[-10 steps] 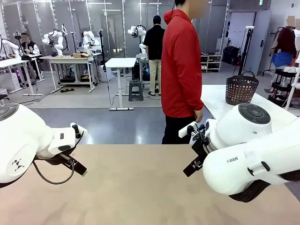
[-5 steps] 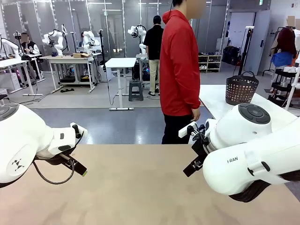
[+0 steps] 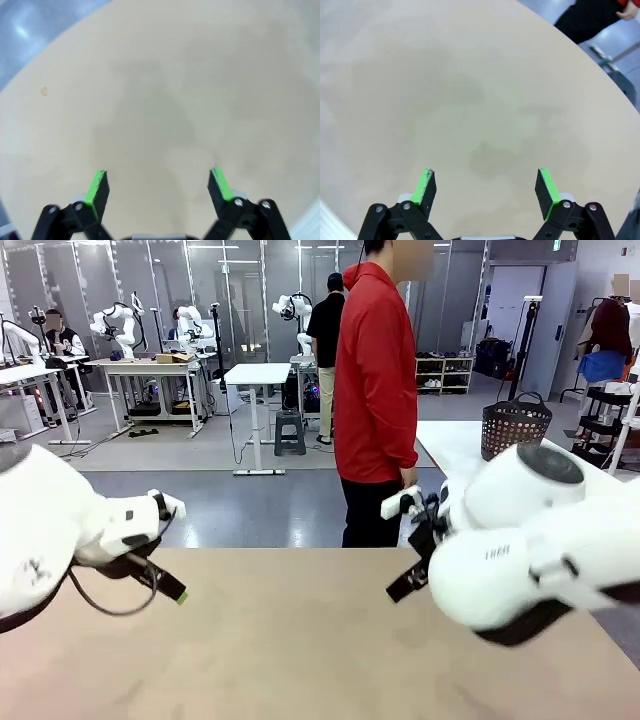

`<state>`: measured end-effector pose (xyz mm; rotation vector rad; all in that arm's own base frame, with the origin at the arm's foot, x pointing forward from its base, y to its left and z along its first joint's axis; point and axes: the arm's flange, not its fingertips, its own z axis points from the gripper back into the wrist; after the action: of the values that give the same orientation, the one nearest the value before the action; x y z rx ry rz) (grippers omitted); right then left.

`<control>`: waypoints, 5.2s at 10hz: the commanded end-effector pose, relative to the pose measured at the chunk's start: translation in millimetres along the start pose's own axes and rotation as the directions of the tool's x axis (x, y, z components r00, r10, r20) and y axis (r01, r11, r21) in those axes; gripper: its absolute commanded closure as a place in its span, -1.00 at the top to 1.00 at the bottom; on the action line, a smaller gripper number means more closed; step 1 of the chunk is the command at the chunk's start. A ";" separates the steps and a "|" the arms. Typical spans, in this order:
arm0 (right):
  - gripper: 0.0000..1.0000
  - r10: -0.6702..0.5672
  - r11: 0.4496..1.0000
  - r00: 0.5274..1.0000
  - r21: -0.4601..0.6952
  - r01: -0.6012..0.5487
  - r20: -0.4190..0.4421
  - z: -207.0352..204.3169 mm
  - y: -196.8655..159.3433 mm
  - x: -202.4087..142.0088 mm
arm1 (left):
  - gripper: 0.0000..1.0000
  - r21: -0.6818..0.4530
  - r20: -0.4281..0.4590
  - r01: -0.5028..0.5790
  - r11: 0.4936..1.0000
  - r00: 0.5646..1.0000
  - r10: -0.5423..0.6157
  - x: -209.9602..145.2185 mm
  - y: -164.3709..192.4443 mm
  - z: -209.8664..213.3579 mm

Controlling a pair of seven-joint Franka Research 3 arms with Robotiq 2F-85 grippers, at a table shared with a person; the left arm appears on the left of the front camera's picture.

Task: Fold the towel.
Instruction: Grab the top end of the 100 cm Hotel Towel extended by the human.

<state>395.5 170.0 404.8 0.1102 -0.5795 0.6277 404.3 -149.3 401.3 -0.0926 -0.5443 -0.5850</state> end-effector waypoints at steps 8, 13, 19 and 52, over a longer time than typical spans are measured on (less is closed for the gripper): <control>1.00 -0.414 0.522 0.910 0.819 0.239 -0.002 173.5 -211.8 -99.3 | 1.00 -0.849 -0.009 -0.212 0.484 0.922 0.386 -94.7 229.8 184.4; 1.00 -0.616 0.396 0.783 0.893 0.211 0.088 199.0 -275.6 -204.9 | 1.00 -0.912 0.013 -0.245 0.330 0.786 0.618 -195.2 299.5 185.4; 1.00 -0.636 0.382 0.769 0.892 0.243 0.063 199.7 -276.4 -219.1 | 1.00 -0.905 0.005 -0.275 0.324 0.756 0.655 -212.5 302.6 181.3; 1.00 -0.636 0.382 0.769 0.892 0.243 0.063 199.7 -276.4 -219.1 | 1.00 -0.905 0.005 -0.275 0.324 0.756 0.655 -212.5 302.6 181.3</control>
<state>317.0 -221.5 473.9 1.3575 -0.5299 0.2544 338.9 250.3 468.7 -1.3707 -0.5002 -0.1658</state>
